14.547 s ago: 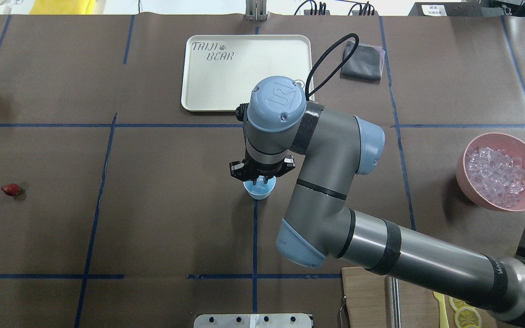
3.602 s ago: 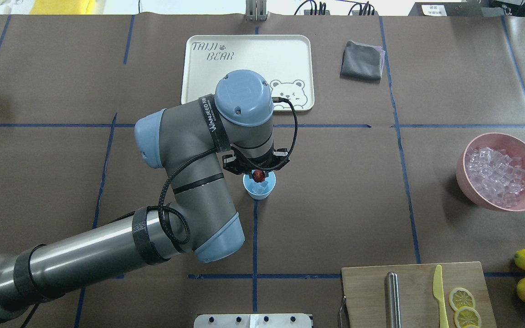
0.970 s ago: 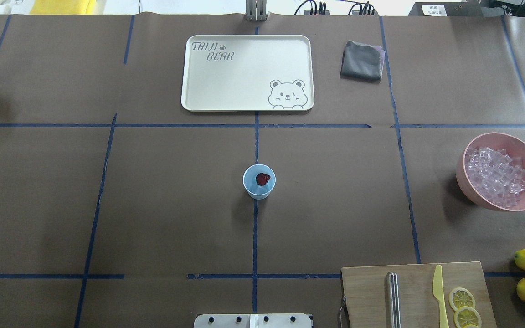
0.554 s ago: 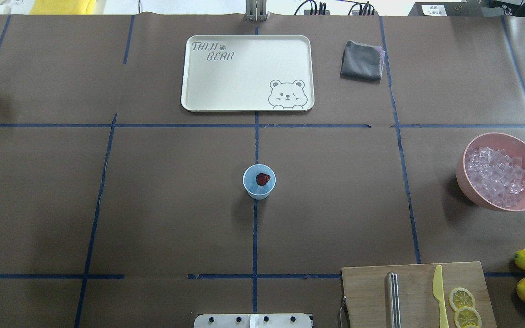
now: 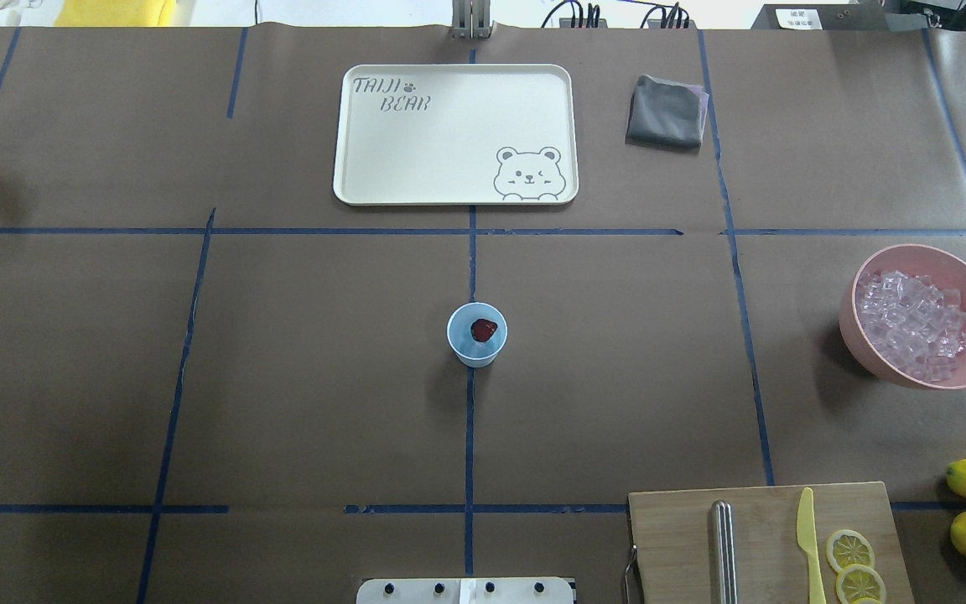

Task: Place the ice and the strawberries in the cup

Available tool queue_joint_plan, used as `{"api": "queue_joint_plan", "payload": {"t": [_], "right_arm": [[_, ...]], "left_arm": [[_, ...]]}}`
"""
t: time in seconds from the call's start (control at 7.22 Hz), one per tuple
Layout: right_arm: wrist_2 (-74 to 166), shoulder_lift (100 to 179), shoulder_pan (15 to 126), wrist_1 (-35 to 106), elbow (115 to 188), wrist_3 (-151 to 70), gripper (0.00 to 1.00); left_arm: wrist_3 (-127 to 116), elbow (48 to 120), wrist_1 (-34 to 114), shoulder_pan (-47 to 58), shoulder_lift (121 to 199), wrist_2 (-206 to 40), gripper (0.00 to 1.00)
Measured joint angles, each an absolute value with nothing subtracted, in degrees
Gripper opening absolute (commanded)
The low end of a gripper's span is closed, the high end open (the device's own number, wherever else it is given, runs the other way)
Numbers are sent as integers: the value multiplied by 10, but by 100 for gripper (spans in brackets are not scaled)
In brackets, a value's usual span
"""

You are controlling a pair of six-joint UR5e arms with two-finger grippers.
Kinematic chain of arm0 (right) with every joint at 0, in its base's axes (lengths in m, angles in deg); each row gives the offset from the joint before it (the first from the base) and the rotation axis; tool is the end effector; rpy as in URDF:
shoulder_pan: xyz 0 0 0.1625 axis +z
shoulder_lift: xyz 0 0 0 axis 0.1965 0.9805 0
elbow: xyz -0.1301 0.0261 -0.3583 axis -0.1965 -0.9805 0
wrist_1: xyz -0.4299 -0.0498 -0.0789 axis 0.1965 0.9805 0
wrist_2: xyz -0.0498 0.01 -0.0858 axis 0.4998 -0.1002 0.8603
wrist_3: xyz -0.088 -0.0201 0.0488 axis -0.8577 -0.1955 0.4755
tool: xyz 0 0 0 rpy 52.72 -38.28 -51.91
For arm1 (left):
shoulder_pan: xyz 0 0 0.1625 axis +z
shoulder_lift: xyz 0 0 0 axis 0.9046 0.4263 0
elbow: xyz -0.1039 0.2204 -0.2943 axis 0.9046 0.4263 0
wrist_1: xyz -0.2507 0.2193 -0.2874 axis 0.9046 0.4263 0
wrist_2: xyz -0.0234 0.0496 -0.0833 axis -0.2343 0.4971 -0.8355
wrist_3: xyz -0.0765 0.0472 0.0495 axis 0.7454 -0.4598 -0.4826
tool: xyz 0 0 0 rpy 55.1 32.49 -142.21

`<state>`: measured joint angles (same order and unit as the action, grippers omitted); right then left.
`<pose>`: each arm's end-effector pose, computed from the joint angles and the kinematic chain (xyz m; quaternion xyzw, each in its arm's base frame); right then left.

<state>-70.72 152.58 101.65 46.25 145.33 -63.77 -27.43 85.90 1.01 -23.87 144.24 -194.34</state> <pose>0.0583 -0.5713 0.5713 0.0728 -0.4152 -0.0739 0.9038 -0.0508 -0.5354 0.5780 -0.0265 0.3672 0.0507 0.9284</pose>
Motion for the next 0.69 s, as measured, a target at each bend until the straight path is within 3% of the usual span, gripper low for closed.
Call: {"api": "queue_joint_plan", "payload": {"t": [0.69], "right_arm": [[-708,1522,1021,462,1456,-636,100]], "left_arm": [[-210,782,140,-233,1439,-1953,100]]}}
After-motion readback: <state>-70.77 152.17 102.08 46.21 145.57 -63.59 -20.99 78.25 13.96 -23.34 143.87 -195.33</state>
